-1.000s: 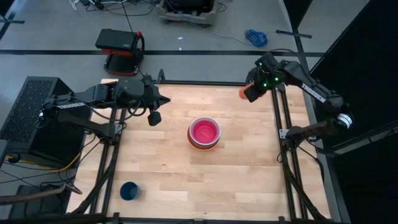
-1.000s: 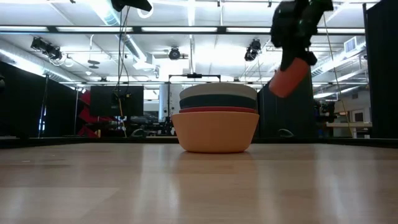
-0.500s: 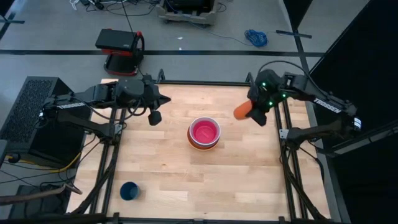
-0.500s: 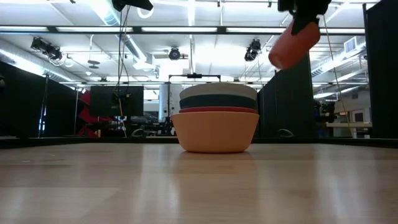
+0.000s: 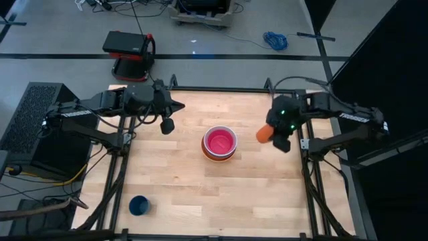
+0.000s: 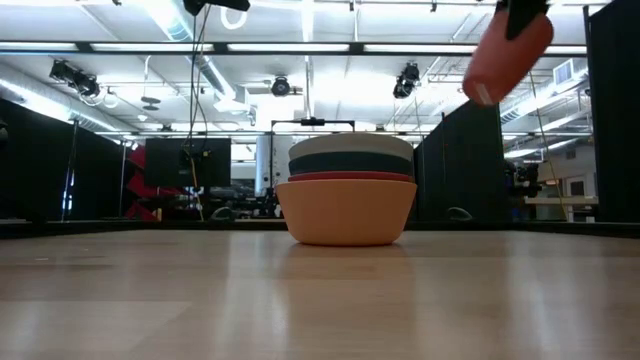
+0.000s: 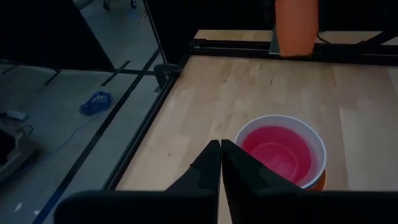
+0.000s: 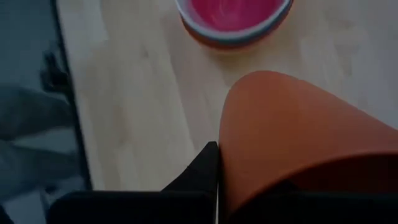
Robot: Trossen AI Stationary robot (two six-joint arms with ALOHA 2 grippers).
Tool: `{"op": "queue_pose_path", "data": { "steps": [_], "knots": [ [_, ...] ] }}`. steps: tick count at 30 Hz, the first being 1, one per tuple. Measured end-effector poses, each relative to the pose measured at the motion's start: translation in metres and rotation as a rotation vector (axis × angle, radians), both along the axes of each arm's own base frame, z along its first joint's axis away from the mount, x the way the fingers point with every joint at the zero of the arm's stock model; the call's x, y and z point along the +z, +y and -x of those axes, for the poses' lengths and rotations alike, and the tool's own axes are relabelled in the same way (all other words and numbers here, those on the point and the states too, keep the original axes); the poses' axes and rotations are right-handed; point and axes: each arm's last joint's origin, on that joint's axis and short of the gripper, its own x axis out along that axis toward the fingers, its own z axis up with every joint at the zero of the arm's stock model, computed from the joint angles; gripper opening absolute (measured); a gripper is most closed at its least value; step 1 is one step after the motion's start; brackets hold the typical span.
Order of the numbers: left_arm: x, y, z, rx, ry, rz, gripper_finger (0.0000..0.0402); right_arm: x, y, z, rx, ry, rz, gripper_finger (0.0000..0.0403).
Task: Nest bowls inside each other
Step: Move the orange cup beside the stacked bowls
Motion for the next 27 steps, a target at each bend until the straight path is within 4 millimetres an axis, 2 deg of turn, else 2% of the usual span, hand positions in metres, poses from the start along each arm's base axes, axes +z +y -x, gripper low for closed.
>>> {"op": "queue_pose_path", "data": {
  "steps": [8, 24, 27],
  "knots": [
    [0.001, 0.0, 0.0, 0.0, -0.01, -0.001, 0.0002, -0.033, 0.022, -0.033, 0.168, 0.229, 0.12, 0.0],
    [0.001, 0.0, 0.0, 0.003, -0.011, 0.005, 0.0002, -0.078, 0.036, -0.074, 0.34, 0.412, 0.356, 0.0],
    [0.001, 0.0, 0.0, 0.003, -0.01, 0.005, 0.0001, -0.083, 0.038, -0.08, 0.348, 0.398, 0.345, 0.0]
  ]
}}
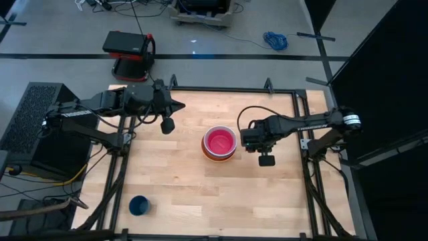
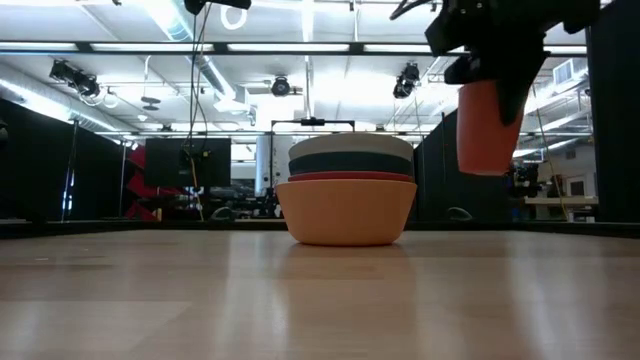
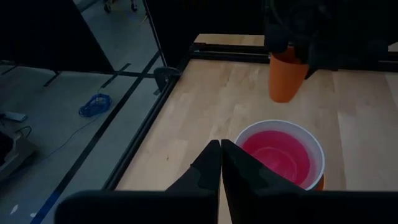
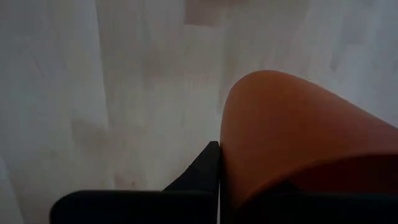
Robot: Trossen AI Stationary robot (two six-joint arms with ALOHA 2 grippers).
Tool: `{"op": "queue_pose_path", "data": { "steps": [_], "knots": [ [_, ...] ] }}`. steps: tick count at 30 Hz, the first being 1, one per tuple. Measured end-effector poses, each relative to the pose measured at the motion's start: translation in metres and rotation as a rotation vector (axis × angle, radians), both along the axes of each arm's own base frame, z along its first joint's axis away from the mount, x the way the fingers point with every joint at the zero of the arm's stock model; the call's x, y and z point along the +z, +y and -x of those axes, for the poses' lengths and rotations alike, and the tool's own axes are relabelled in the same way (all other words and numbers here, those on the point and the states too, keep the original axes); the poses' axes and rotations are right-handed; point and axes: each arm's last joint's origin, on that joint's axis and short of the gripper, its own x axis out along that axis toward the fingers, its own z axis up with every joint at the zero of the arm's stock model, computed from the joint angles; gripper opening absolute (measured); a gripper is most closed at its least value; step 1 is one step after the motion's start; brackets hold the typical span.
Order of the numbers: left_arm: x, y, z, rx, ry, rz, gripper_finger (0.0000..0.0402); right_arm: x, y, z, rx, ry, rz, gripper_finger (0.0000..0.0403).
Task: Nest bowls inside each other
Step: Move the orange cup beside the stacked bowls
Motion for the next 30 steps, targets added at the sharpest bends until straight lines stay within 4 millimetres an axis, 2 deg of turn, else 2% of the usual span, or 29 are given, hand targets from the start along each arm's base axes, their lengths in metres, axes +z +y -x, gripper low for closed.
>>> {"op": "queue_pose_path", "data": {
  "steps": [11, 30],
  "knots": [
    [-0.002, 0.0, 0.001, -0.001, 0.018, 0.002, 0.0001, -0.023, 0.003, -0.014, 0.014, 0.082, -0.042, 0.0],
    [-0.002, 0.0, 0.001, -0.005, 0.028, -0.006, 0.0001, -0.021, -0.003, 0.051, -0.272, -0.119, -0.135, 0.0]
  ]
}}
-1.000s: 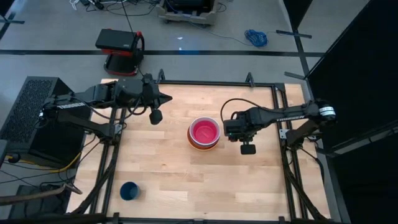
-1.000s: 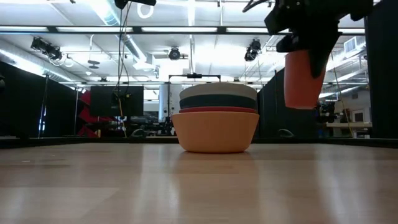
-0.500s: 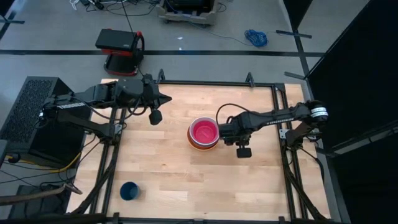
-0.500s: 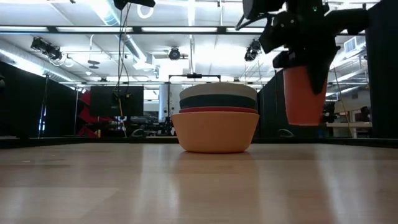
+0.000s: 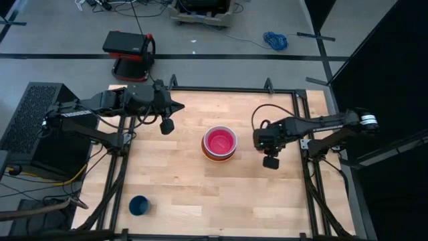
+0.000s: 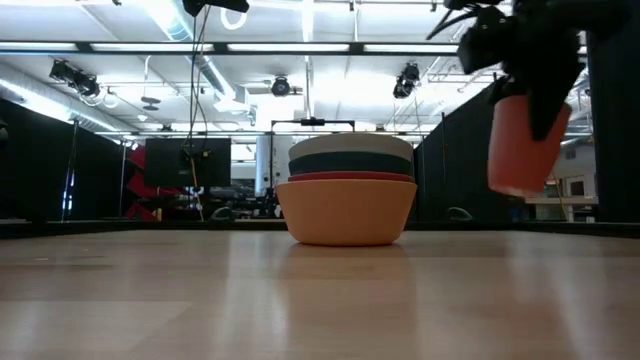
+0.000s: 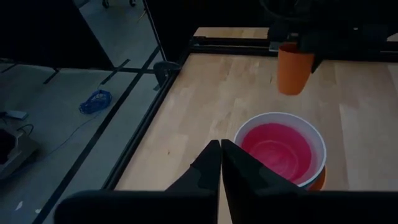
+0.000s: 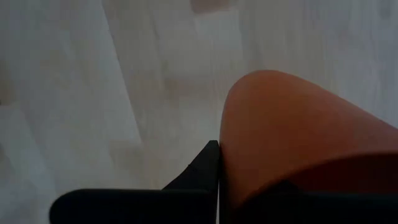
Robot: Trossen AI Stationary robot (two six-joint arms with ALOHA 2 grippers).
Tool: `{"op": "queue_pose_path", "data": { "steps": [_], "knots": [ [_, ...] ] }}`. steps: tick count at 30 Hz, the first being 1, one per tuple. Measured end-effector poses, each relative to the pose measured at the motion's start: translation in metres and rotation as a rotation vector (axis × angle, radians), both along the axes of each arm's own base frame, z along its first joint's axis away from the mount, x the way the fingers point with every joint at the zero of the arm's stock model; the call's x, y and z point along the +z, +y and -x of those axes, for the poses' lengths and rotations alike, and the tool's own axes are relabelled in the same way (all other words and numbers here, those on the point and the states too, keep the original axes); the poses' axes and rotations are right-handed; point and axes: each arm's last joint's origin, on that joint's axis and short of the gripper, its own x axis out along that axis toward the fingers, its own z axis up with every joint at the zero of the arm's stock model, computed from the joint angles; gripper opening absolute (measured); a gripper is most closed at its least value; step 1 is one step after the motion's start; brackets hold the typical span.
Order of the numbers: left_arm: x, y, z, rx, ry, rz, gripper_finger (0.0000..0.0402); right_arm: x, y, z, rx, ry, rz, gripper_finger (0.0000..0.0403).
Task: Nest bowls inside each other
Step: Move the orange cup beside the stacked bowls
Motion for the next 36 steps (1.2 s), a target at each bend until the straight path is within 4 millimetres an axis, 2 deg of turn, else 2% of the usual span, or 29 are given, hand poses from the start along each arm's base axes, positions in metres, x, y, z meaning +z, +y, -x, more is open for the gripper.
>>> {"op": "queue_pose_path", "data": {
  "steps": [4, 27, 36],
  "knots": [
    [0.0, 0.0, 0.0, 0.001, 0.0, 0.001, 0.0002, -0.008, 0.0, 0.004, 0.014, 0.042, -0.017, 0.0],
    [0.0, 0.0, 0.0, 0.01, -0.008, 0.019, 0.0003, -0.039, 0.003, -0.024, 0.131, 0.092, -0.015, 0.0],
    [-0.005, 0.001, -0.008, 0.012, 0.018, 0.024, 0.0002, -0.044, -0.003, -0.028, 0.141, 0.109, -0.019, 0.0]
  ]
}}
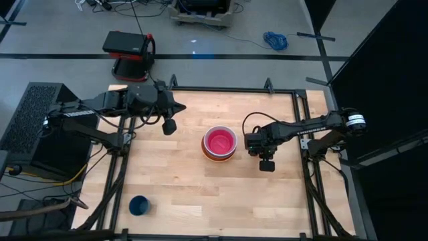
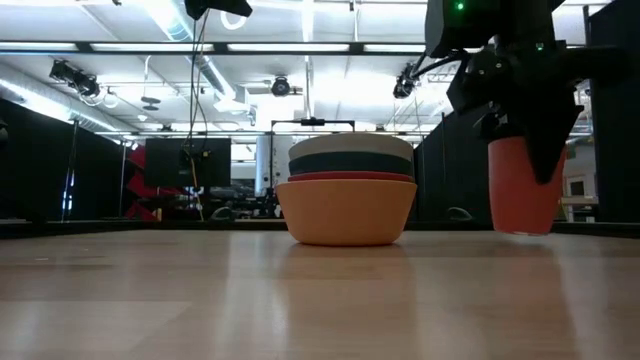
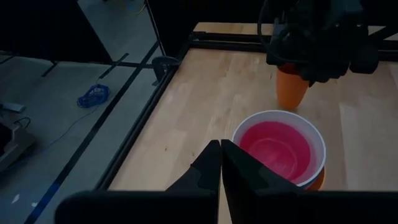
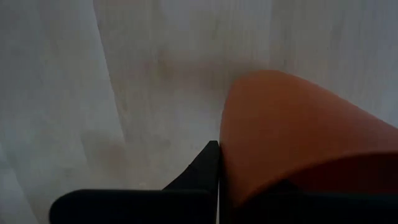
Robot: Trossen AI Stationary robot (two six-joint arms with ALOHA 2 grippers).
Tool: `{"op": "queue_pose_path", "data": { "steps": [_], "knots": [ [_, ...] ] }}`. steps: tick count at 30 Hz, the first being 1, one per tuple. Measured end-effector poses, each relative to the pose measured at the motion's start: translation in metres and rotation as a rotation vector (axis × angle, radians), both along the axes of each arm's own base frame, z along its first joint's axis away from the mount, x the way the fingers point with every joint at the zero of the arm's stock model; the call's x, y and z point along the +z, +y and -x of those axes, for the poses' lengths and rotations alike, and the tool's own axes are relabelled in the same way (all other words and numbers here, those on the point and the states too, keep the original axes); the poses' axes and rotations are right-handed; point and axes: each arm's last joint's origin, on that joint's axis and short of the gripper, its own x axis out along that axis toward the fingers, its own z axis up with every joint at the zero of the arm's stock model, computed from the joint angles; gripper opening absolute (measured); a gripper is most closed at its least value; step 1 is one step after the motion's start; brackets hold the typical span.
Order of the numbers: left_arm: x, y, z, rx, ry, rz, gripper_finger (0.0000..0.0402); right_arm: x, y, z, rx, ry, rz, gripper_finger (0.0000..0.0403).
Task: Nest bowls inside each other
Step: Move the orange cup beside the stacked bowls
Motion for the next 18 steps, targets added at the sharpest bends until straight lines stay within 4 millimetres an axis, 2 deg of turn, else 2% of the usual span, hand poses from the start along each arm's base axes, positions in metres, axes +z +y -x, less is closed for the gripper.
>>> {"op": "queue_pose_path", "data": {
  "steps": [18],
  "knots": [
    [-0.0032, 0.0005, -0.0049, 0.0, 0.016, 0.002, 0.0004, -0.0002, -0.0049, -0.0012, 0.002, -0.006, -0.029, 0.0]
  ]
}}
